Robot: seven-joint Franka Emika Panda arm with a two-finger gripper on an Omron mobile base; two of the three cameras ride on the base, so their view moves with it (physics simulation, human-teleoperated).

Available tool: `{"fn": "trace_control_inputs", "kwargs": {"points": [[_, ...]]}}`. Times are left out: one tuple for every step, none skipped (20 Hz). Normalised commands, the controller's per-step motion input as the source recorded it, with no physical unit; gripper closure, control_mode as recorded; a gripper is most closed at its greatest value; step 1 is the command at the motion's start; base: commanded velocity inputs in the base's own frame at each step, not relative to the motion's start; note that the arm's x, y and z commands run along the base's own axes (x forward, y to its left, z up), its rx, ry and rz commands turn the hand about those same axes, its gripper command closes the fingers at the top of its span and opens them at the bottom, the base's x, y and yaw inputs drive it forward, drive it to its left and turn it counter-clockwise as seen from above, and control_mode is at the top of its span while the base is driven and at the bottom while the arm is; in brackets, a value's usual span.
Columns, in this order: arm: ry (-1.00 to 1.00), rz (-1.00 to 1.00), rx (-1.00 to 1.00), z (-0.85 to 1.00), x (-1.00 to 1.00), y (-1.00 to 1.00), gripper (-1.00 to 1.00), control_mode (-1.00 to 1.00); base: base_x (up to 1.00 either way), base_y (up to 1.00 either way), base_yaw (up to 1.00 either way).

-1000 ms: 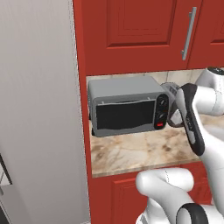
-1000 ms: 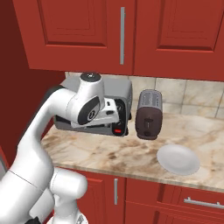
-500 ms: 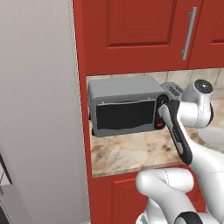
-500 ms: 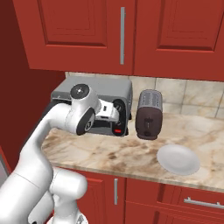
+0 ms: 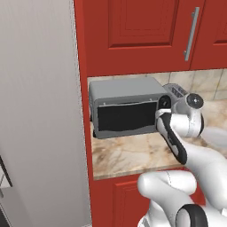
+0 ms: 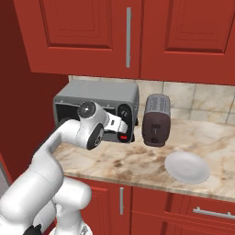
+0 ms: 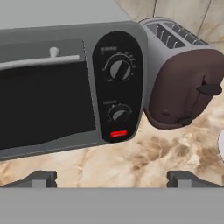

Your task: Pull the toaster oven rack outwards. Pick up the baguette from the plate and place it on the toaster oven rack. Close the toaster oven door fully and set the temperature to the lowest setting.

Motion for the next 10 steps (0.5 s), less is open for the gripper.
{"fn": "trace_control_inputs", "kwargs": {"points": [[0.0,-0.07,0.0,0.0,0.0,0.0,-1.0,-1.0,0.0,0.0,0.0],[0.0,-0.06,0.0,0.0,0.0,-0.02,-1.0,-1.0,0.0,0.0,0.0],[0.0,-0.06,0.0,0.0,0.0,-0.07,-1.0,-1.0,0.0,0.0,0.0],[0.0,-0.09,0.01,0.0,0.11,-0.05,-1.0,-1.0,0.0,0.0,0.0],[0.0,-0.12,0.07,0.0,0.14,-0.1,-1.0,-1.0,0.0,0.0,0.0],[0.0,-0.14,0.11,0.0,0.23,-0.16,-1.0,-1.0,0.0,0.0,0.0],[0.0,-0.15,0.15,0.0,0.28,-0.29,-1.0,-1.0,0.0,0.0,0.0],[0.0,-0.14,0.12,0.0,0.28,-0.41,-1.0,-1.0,0.0,0.0,0.0],[0.0,-0.12,0.08,0.0,0.34,-0.4,-1.0,-1.0,0.0,0.0,0.0],[0.0,-0.04,0.03,0.0,0.26,-0.25,-1.0,-1.0,0.0,0.0,0.0]]}}
